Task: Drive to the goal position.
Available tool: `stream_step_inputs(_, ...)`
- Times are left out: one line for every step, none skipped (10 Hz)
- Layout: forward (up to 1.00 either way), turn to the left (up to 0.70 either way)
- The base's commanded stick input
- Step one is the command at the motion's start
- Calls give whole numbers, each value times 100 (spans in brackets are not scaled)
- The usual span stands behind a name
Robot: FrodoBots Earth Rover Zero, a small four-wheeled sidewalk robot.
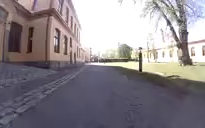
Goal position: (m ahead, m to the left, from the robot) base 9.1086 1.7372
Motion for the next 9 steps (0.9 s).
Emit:
stream_step_inputs(100,0)
stream_step_inputs(100,0)
stream_step_inputs(100,0)
stream_step_inputs(100,0)
stream_step_inputs(100,0)
stream_step_inputs(100,0)
stream_step_inputs(100,0)
stream_step_inputs(100,0)
stream_step_inputs(100,0)
